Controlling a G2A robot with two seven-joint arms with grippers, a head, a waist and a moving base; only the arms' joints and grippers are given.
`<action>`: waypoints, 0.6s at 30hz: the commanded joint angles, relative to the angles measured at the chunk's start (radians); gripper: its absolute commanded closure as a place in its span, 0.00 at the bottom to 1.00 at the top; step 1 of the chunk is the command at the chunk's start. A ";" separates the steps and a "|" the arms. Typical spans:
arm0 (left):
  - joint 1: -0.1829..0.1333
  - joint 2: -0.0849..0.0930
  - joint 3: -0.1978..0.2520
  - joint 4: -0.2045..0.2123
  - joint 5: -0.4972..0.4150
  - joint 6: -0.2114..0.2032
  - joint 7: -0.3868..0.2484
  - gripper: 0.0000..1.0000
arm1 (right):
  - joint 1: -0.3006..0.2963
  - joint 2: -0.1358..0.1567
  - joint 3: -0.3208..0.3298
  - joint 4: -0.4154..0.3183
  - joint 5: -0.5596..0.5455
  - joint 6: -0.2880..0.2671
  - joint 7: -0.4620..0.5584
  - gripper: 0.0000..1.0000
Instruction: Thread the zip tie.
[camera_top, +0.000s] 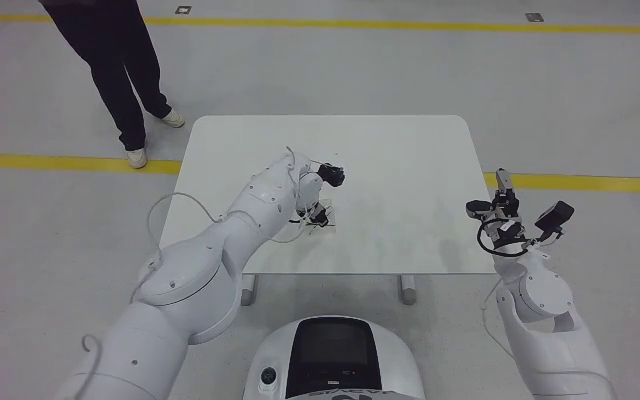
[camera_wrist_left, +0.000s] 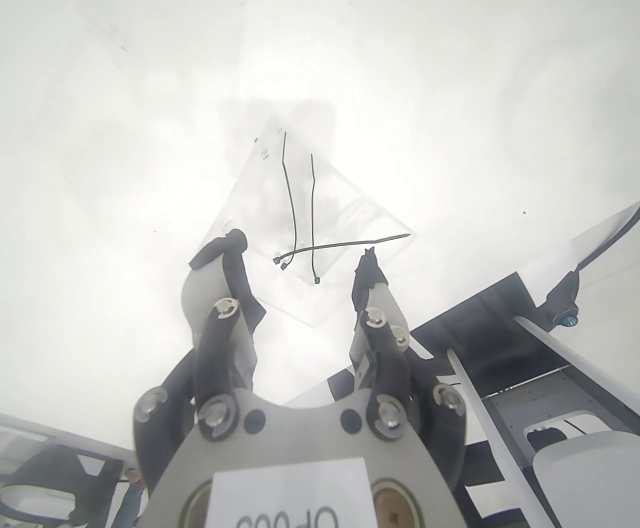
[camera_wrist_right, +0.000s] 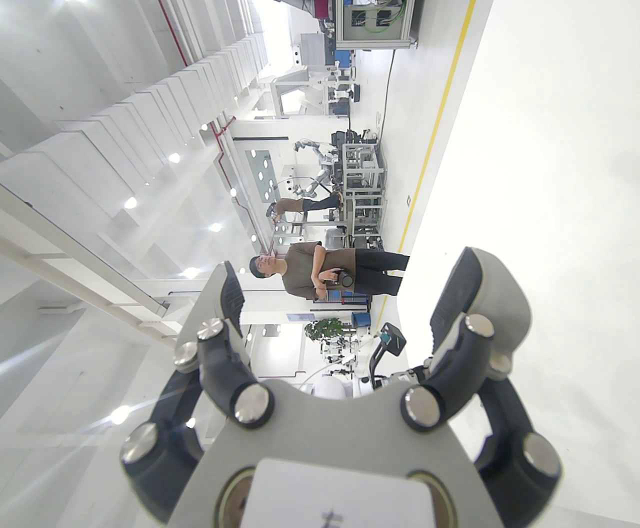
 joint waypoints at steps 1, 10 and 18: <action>-0.001 -0.009 0.002 0.015 -0.001 -0.005 0.002 0.56 | 0.000 0.000 0.000 0.000 0.000 0.000 0.000 0.00; -0.008 -0.045 0.008 0.072 -0.010 -0.029 0.015 0.58 | 0.000 0.000 0.000 0.000 0.000 0.000 0.000 0.00; -0.022 -0.066 0.012 0.098 -0.015 -0.036 0.016 0.58 | 0.000 0.000 0.000 0.000 0.000 0.000 0.000 0.00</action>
